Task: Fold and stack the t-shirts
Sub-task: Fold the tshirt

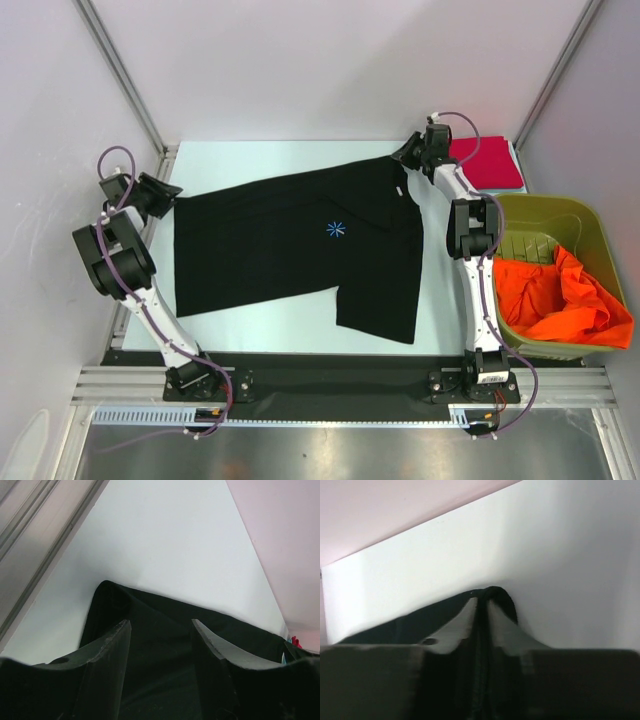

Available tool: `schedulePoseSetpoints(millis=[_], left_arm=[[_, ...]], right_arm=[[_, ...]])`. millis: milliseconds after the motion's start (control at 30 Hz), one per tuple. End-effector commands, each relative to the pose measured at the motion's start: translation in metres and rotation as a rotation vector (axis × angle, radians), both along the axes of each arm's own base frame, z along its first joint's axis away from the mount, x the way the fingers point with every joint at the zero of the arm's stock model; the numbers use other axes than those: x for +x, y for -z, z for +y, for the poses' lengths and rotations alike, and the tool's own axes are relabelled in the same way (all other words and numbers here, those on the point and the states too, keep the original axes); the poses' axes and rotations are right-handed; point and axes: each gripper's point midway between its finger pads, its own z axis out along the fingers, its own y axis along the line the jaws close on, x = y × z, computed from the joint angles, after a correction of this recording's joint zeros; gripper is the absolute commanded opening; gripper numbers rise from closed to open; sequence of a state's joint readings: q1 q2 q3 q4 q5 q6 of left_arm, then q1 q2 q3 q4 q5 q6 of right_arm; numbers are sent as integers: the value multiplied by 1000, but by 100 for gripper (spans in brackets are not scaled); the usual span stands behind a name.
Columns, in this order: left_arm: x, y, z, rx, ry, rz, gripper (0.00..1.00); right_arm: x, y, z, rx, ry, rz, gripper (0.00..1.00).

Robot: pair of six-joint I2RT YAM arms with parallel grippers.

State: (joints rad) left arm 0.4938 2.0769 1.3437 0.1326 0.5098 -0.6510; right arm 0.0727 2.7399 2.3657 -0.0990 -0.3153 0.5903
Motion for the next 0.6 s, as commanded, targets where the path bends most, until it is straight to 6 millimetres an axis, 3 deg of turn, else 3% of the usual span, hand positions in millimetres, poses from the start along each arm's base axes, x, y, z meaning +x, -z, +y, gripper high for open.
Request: schedulePoseSetpoints(millis=[0,300,567], left_arm=[[12,-19,4,13,16,-62,56],[19,-22,17,70,-6,-45,56],[18,-12,23,97,-12,14,52]], right_arm=[[15,-23,2,35,20,-81,14],[16,-18,1,54,31,-66,10],[14,-15,2,51,26,-58,9]])
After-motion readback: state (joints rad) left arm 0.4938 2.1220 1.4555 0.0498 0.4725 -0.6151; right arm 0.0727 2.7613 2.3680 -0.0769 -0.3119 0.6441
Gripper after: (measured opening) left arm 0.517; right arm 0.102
